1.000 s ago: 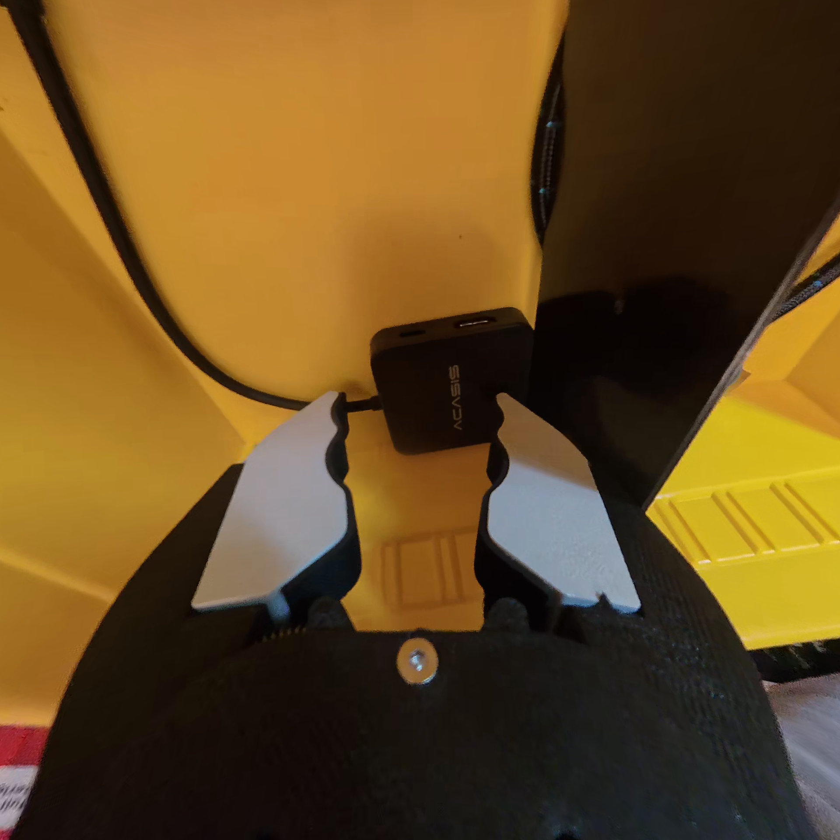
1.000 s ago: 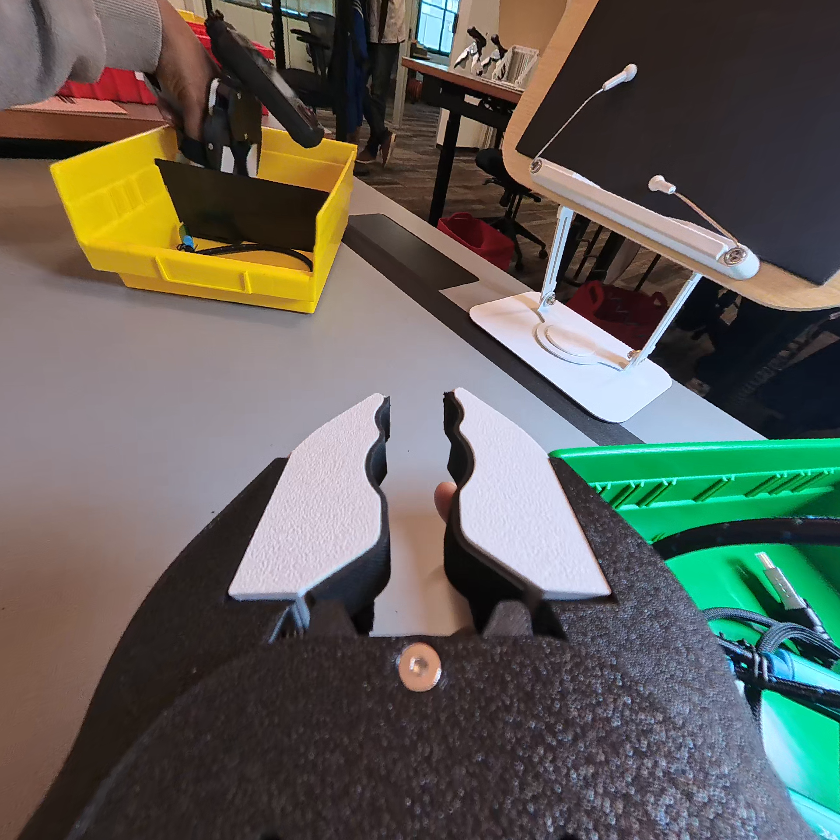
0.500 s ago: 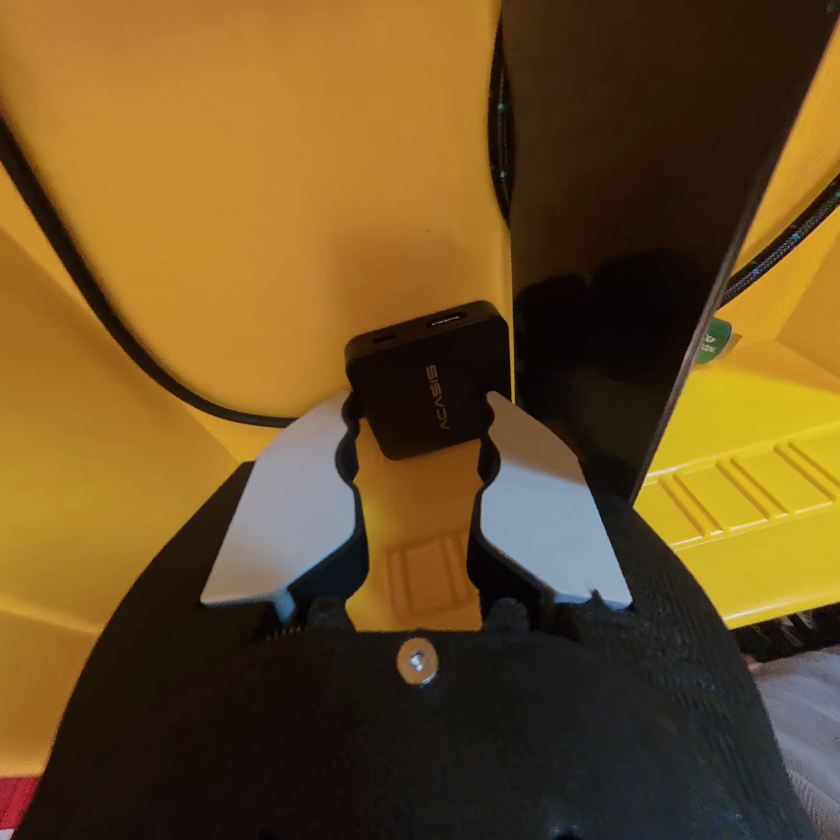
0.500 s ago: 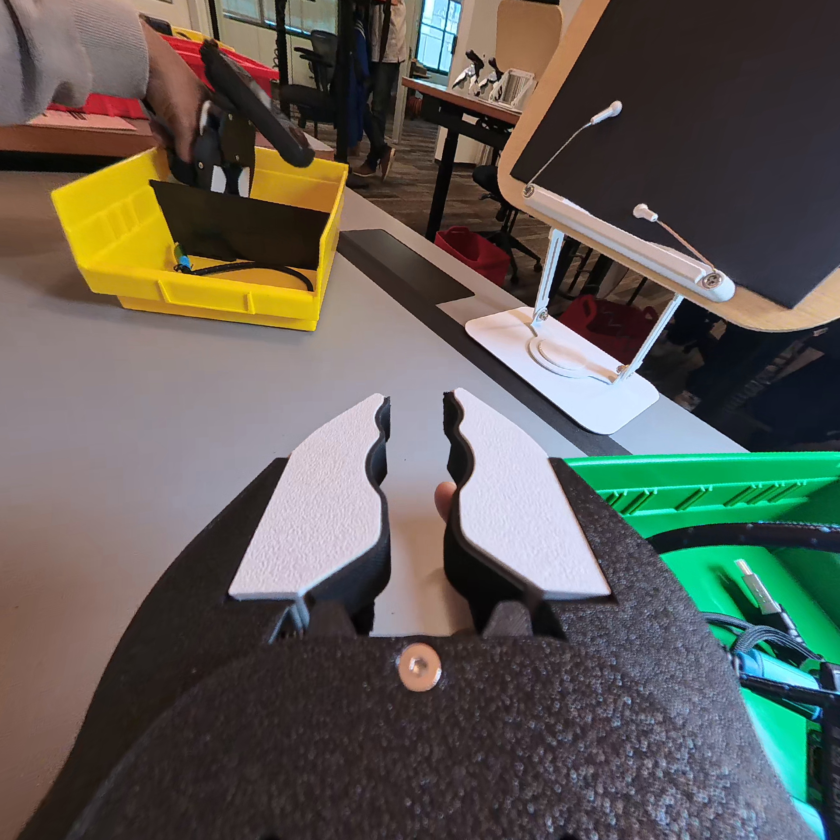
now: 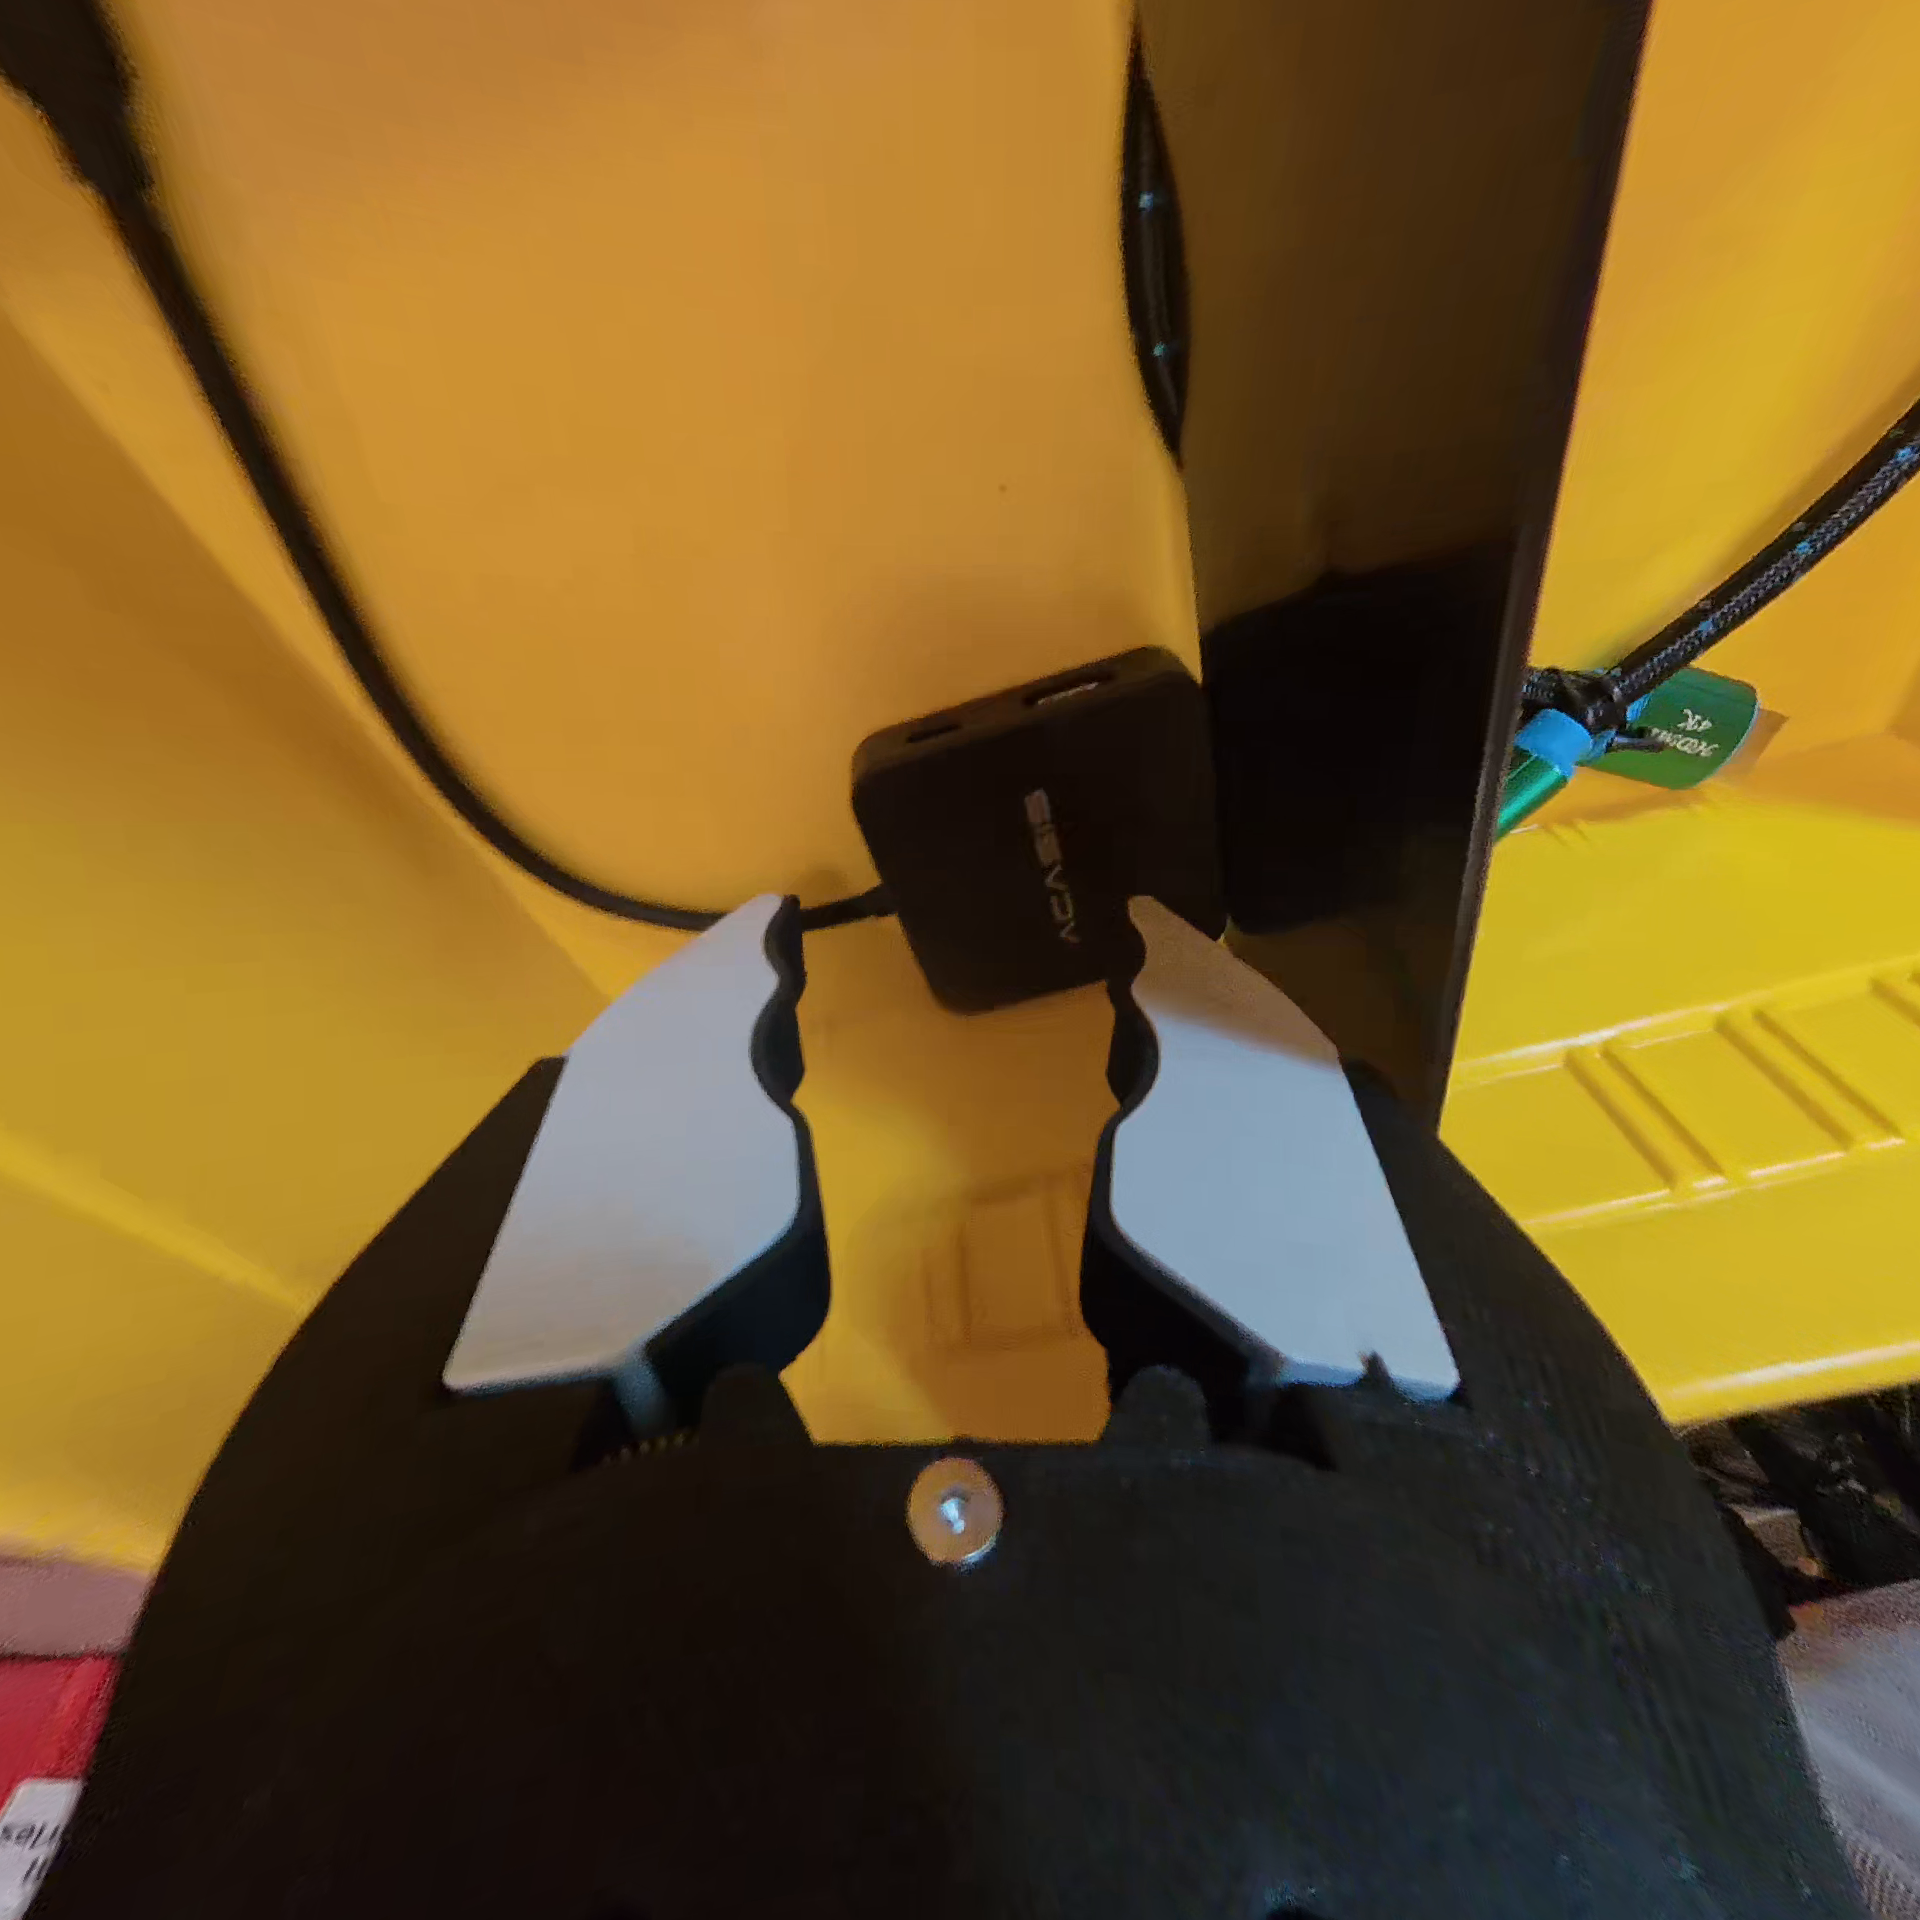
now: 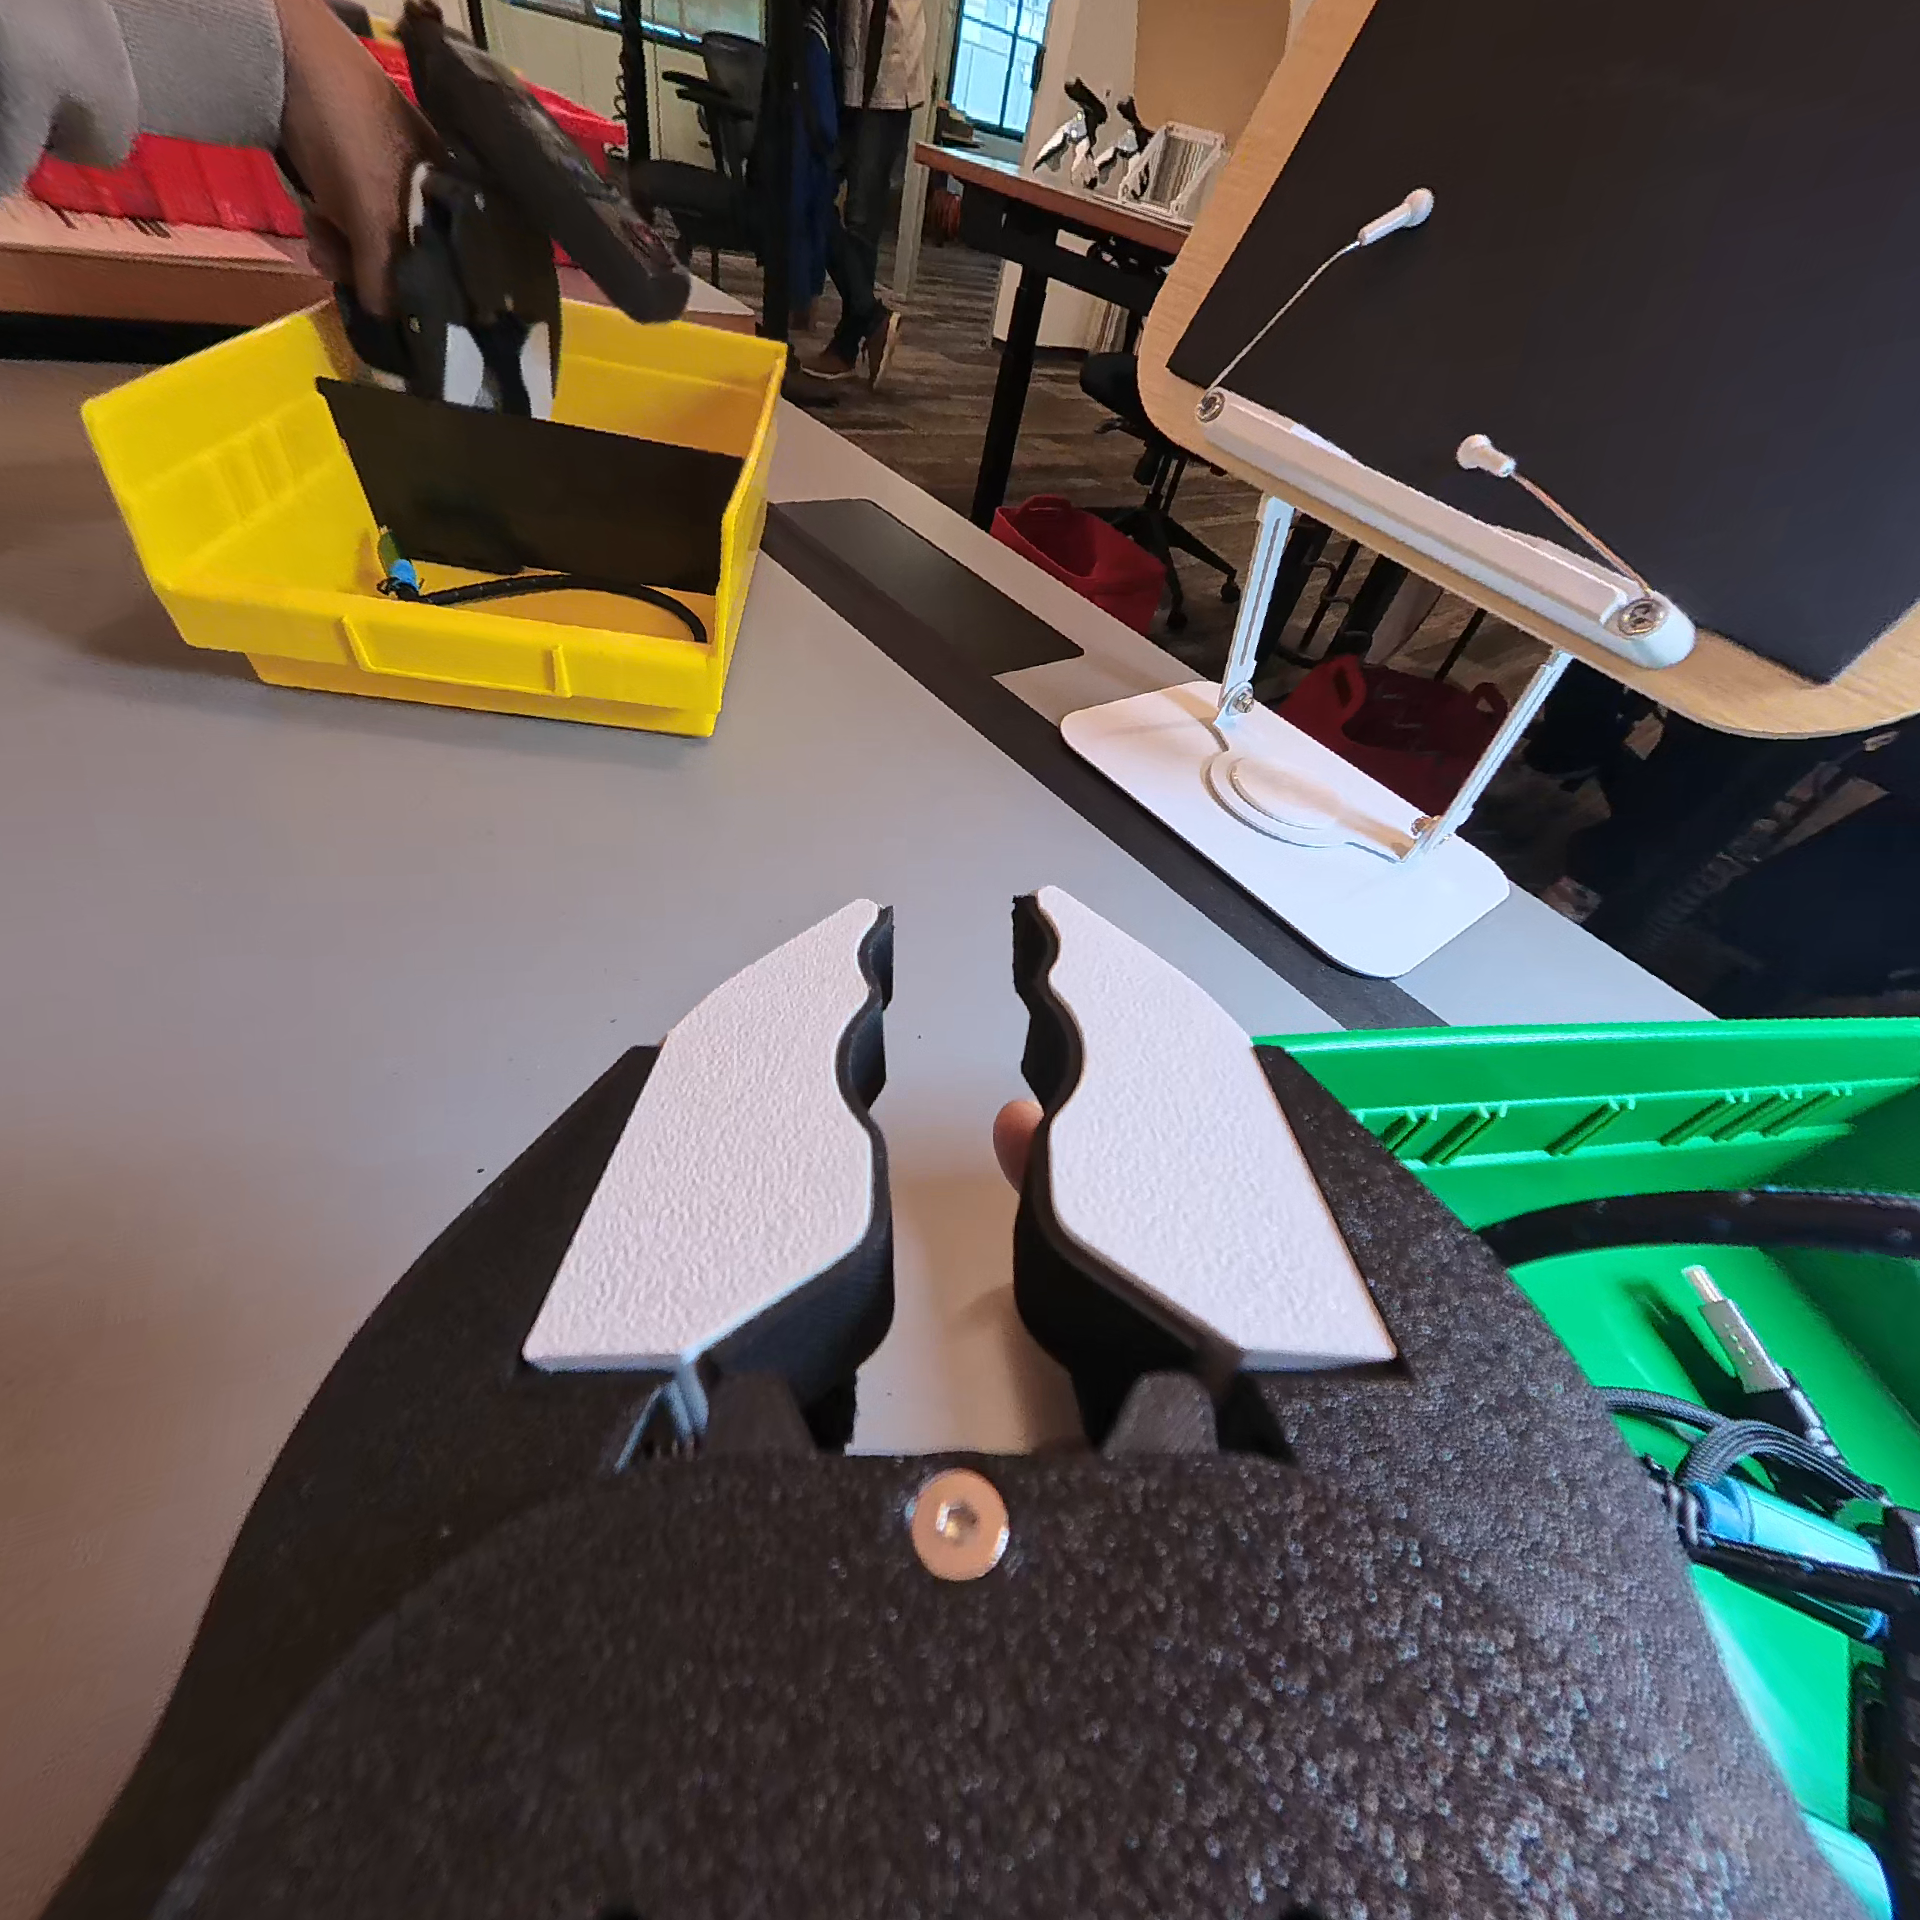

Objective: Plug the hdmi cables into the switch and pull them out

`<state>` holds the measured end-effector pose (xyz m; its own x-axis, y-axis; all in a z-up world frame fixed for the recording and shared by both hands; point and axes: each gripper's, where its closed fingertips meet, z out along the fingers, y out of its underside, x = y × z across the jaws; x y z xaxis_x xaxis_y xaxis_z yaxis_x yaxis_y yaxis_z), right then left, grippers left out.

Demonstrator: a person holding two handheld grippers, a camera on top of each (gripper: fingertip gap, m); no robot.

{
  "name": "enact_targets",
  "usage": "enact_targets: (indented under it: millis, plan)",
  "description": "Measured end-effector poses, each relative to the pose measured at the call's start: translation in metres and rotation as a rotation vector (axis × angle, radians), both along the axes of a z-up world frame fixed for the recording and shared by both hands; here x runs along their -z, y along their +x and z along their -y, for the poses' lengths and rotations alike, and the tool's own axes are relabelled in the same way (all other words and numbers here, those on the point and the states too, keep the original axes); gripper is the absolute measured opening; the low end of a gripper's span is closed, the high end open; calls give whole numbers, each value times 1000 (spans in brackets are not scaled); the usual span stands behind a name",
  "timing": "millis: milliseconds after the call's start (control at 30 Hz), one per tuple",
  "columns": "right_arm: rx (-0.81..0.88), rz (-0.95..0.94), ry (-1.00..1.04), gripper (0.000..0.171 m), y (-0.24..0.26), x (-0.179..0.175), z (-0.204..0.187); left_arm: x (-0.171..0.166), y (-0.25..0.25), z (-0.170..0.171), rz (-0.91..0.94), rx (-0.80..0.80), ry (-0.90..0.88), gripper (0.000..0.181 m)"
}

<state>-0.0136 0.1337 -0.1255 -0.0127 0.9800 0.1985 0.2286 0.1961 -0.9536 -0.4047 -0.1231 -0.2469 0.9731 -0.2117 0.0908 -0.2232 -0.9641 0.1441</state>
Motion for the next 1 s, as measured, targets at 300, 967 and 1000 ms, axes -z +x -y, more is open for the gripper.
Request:
enact_targets:
  millis: [300,967,1000]
  plan:
    - [-2,13,8,22,0,4,1,12,16,9,39,18,-87,84]
    - [5,6,5,22,0,0,-3,-22,-9,-10,-87,72,98,0]
    - [2,8,3,22,0,1,-2,-25,-15,-8,-115,45,87,0]
